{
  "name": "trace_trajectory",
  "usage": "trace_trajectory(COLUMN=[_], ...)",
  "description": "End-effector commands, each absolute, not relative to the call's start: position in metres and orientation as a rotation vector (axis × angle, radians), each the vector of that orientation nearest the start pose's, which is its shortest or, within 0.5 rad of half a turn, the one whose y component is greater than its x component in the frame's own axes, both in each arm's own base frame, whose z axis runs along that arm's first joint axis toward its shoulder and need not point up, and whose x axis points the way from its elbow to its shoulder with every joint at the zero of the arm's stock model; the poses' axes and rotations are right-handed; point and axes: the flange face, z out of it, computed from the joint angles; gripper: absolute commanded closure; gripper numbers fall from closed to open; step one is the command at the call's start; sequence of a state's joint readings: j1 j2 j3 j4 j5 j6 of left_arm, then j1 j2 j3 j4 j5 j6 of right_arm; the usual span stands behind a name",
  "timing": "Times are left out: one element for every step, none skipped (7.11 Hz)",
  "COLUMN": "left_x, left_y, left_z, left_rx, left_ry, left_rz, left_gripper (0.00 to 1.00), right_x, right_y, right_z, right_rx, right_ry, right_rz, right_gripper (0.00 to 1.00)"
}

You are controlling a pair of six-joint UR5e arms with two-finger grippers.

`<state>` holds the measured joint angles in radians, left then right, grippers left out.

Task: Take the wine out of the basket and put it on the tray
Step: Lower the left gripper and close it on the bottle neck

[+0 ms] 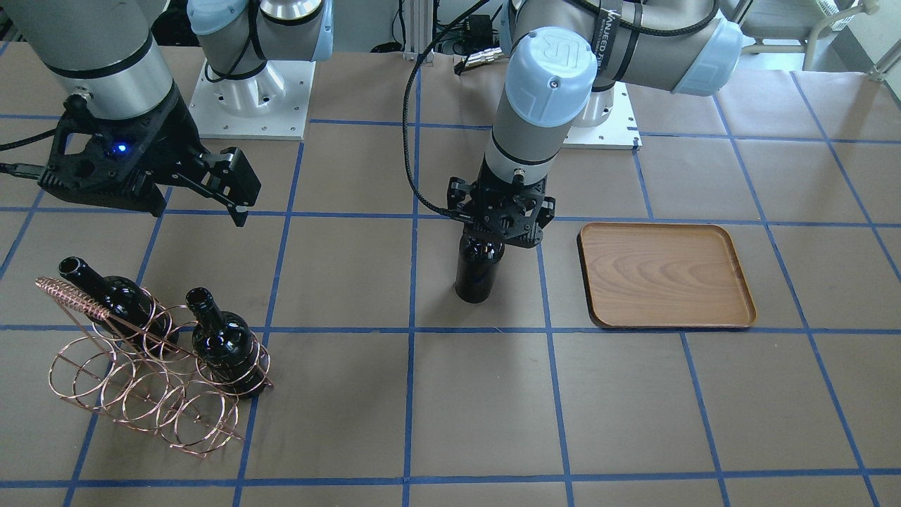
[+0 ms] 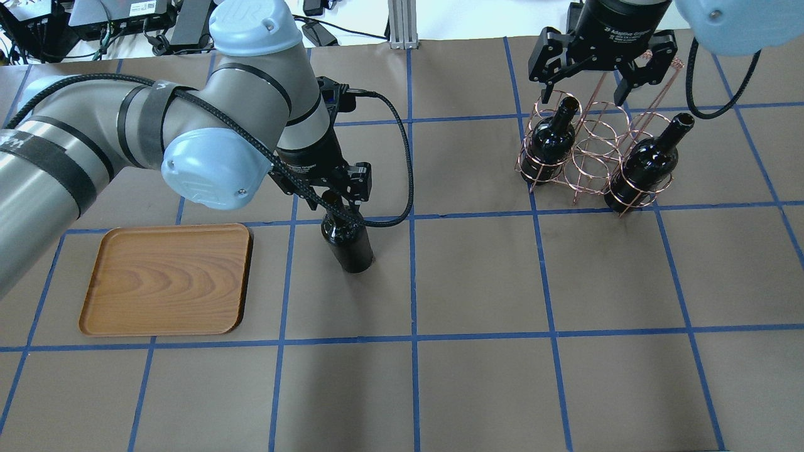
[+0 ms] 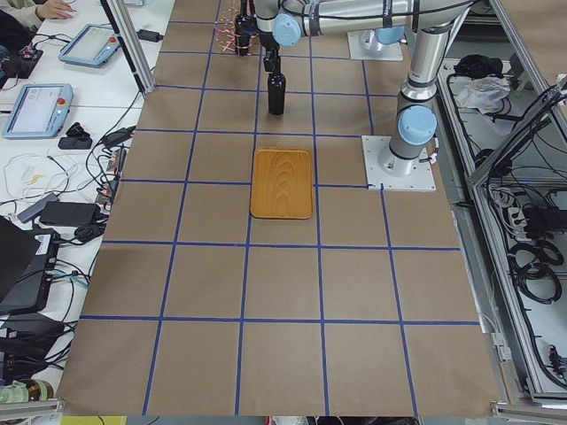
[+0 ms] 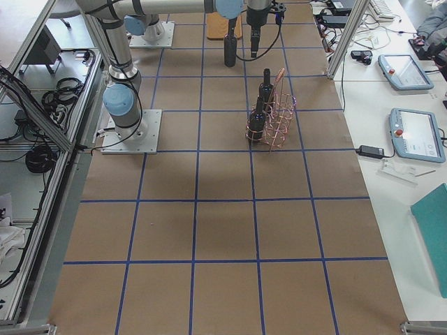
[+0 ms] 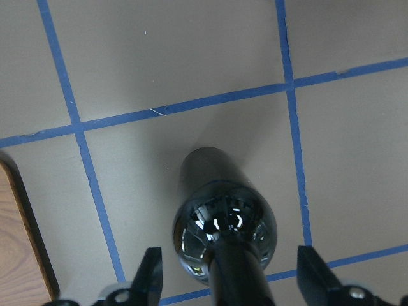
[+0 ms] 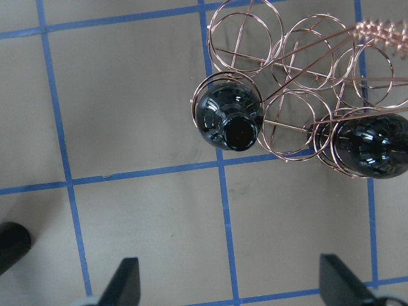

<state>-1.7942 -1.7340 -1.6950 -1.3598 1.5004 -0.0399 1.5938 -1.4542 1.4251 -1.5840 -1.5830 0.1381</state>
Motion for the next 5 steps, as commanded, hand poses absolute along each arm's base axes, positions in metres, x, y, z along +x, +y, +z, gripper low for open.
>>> trace_trajectory(left_x=[-0.2556, -0.2551, -0.2538, -0.2539, -0.2538], left_y=[-0.4902, -0.4881, -0.4876, -0.4879, -0.4882], left_z=[0.3646, 0.3628, 0.3646, 0.3638, 0.3660], left_rx=[0.289, 0.287, 0.285, 0.285, 0.285], left_ry=[3.183, 3.179, 3.176, 3.176, 3.175], left_rz=[0.153, 0.185, 0.186, 0.189, 0.181], left_gripper=[0.47, 0.62, 0.74, 1.00, 1.00], right_x=[0.1446, 0.1446, 0.1438, 0.1438, 0.1438], right_y=[-0.5422, -0.5420, -0.5424, -0.5423, -0.5423], right_z=[0.5008, 0.5001, 0.5008, 0.5001, 0.5001], right_rx=[0.181, 0.181, 0.184, 0.182, 0.184], right_ry=[3.144, 3.145, 3.144, 3.145, 3.144], right_rz=[-0.069, -0.067, -0.069, -0.067, -0.067], right_gripper=[0.00, 0.00, 0.00, 0.00, 0.00])
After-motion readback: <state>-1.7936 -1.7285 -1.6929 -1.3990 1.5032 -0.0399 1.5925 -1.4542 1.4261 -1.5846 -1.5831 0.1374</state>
